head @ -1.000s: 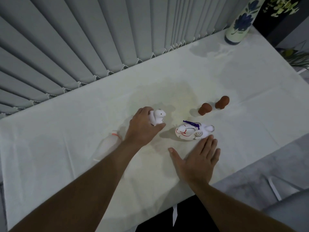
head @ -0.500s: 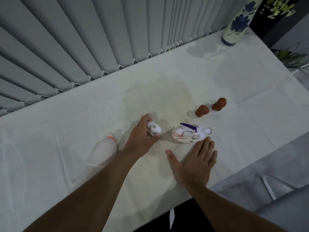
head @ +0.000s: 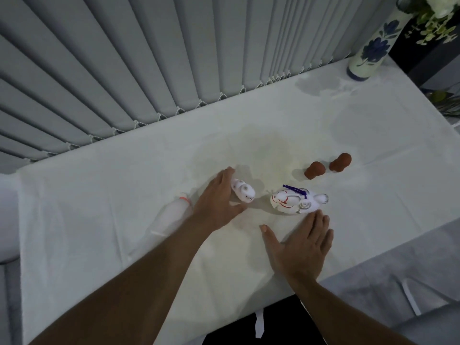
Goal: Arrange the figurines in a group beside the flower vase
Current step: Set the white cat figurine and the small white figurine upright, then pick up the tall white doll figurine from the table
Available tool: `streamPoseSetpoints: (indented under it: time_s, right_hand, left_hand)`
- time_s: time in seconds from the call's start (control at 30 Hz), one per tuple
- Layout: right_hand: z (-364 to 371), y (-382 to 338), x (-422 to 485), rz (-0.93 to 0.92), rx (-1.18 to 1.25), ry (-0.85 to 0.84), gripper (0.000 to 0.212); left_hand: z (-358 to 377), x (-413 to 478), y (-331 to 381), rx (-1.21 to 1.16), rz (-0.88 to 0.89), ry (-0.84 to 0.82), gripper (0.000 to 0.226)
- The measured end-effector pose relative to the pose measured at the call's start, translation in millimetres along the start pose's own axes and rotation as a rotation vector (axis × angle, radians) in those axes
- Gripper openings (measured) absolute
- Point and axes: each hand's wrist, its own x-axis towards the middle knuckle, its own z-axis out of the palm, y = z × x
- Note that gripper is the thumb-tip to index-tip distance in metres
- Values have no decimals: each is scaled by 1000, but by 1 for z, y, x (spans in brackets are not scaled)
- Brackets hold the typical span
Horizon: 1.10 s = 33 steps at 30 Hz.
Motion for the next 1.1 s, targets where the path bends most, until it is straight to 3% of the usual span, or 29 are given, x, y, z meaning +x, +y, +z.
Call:
streamPoseSetpoints:
  time_s: [0.17, 0.3, 0.37, 0.5, 0.63, 0.87, 1.1]
  right_hand:
    - [8, 8, -27, -88, 132, 47, 98]
    - [24, 2, -45, -520, 187, 47, 72]
    - [28, -14, -42, -716, 216, -25, 71]
    - [36, -44, -24, -915, 109, -202, 95]
    - [39, -52, -24, -957, -47, -221, 101]
    - [36, -53, -24, -948, -53, -202, 99]
    - [35, -55, -26, -938, -17, -165, 98]
  left_hand:
    - [-20, -17, -10, 237, 20, 89, 86]
    - [-35, -30, -27, 354, -82, 107, 93]
    - [-42, -40, -37, 382, -164, 101, 101]
    - [-50, -63, -55, 402, -270, 82, 106]
    - [-47, -80, -66, 345, -370, 51, 101]
    - [-45, -79, -69, 234, -439, 52, 80]
    - [-43, -87, -71, 261, -436, 47, 89]
